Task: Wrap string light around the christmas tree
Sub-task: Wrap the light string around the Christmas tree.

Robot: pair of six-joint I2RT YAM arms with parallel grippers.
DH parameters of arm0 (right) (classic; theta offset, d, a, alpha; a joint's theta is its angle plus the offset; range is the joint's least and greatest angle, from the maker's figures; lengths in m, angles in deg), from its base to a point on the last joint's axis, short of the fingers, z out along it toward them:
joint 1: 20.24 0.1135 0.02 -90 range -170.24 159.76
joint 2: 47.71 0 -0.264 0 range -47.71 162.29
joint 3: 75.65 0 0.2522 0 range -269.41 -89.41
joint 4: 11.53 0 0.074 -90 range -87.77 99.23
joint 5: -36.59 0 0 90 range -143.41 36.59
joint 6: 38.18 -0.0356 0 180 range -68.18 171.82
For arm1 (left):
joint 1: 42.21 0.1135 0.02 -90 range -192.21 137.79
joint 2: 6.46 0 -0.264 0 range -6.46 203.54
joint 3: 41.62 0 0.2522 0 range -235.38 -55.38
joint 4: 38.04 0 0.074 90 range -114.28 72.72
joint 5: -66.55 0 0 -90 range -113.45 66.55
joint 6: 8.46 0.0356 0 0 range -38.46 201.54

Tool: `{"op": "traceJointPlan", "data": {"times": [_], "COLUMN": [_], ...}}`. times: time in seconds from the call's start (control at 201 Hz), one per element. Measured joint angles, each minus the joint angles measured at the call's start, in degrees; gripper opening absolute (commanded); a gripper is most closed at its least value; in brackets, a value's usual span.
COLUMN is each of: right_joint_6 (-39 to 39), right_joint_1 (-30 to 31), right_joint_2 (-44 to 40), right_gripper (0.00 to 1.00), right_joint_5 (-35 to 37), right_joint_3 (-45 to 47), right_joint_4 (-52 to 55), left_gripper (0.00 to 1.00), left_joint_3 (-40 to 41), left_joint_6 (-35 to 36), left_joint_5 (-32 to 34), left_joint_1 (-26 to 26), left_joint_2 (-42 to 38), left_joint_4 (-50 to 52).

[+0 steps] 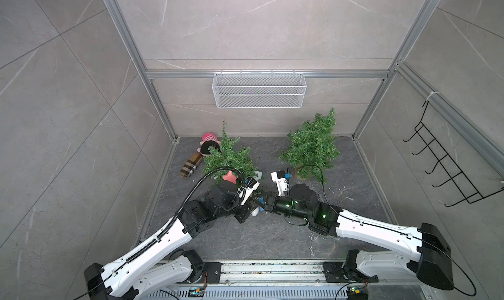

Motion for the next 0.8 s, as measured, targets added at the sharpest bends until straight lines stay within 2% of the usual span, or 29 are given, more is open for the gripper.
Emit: {"op": "traceJointPlan", "data": {"times": [0.169,0.259,0.368,0.463,0.557,0.692,0.796], "right_joint_6": [0.0,0.0,0.0,0.7,2.9,11.1,20.3], "right_joint_1": [-0.1,-0.2,-0.3,-1.0,-3.3,-8.8,-10.7], "right_joint_2": [0.0,0.0,0.0,0.0,-0.1,-1.5,-3.5], "right_gripper": [0.00,0.00,0.12,0.29,0.41,0.44,0.40], "right_joint_5": [0.2,0.3,0.2,-1.7,-5.6,-10.8,-7.9], "right_joint_3": [0.0,0.0,0.0,0.0,-0.2,-0.2,0.4], "right_joint_4": [-0.4,-0.4,-0.7,-1.3,-0.6,6.7,13.7], "left_gripper": [0.12,0.06,0.00,0.00,0.00,0.00,0.00], "left_joint_3": [-0.5,-0.6,-1.0,-2.3,-4.9,-11.8,-17.8], "left_joint_6": [0.7,0.9,1.1,1.5,1.8,2.6,3.3], "left_joint_5": [-0.8,-0.8,-1.3,-1.6,-0.9,-0.3,-1.0], "left_joint_1": [0.0,0.3,1.0,2.1,3.8,5.7,5.8], "left_joint_2": [0.7,0.9,0.8,0.8,1.2,2.5,4.2], "left_joint_4": [0.1,0.1,0.6,2.1,4.0,6.0,7.5]}}
